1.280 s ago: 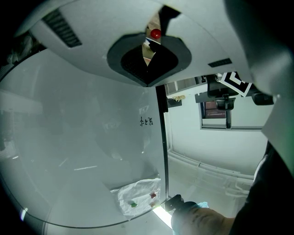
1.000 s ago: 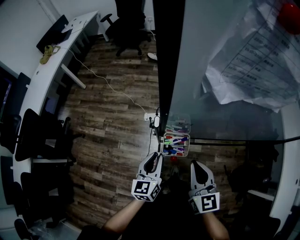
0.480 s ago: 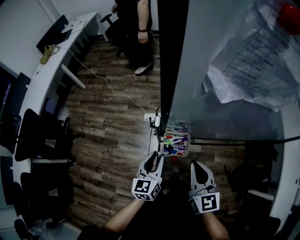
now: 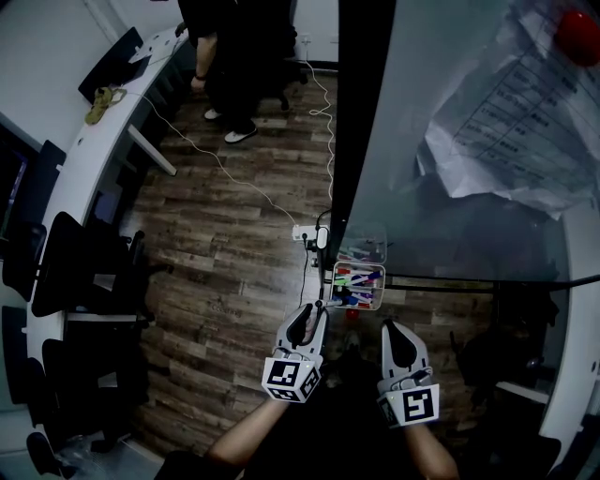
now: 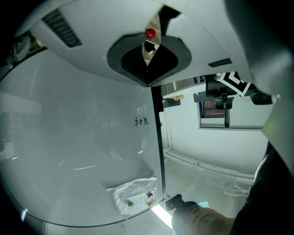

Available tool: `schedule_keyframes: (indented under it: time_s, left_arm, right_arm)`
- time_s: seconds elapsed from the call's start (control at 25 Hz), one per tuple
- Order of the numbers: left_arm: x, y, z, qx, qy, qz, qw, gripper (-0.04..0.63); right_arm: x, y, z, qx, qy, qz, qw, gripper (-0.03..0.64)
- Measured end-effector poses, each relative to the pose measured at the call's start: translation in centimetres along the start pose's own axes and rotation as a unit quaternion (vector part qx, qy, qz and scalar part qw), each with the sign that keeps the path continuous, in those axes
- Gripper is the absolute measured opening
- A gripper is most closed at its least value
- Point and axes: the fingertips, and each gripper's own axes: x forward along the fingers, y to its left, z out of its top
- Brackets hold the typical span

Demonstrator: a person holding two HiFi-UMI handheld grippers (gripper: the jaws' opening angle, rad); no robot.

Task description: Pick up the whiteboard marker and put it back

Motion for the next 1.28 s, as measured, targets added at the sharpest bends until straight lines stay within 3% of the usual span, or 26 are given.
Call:
schedule_keyframes:
  time_s: [0.4,0.6,0.84,1.08,1.28]
  left_arm:
    - [-1.9,0.2,1.1,0.018,-0.019,0.013,0.9996,0.102]
    - [-3.4,0.0,2.2,0.037,-0.041,0.019,0.9983,0.025]
    - [-5.6,-0.6,3.3,0.045,-0.052,0.003,0.9976,0.008]
    - [-8.4,-1.9,4.5,0.111,-0.066,-0.024,0.9913,0.008]
    - [-10.4,-2.7,5.5,0.097,-0.064,-0.040,0.9924,0.008]
  right_arm:
    - [-0.4,1.3,1.1,0.011,-0.014,-0.007,1.000,0.013]
    - [-1.2,2.2,1.3,0.007,-0.021,-0.009,1.000,0.012]
    - [-2.6,3.8,0.6,-0.011,-0.015,-0.007,1.000,0.012]
    - [-4.3,5.2,0.0,-0.013,-0.010,-0.031,0.999,0.014]
    - [-5.7,6.3,0.6,-0.007,-0.018,-0.047,0.999,0.013]
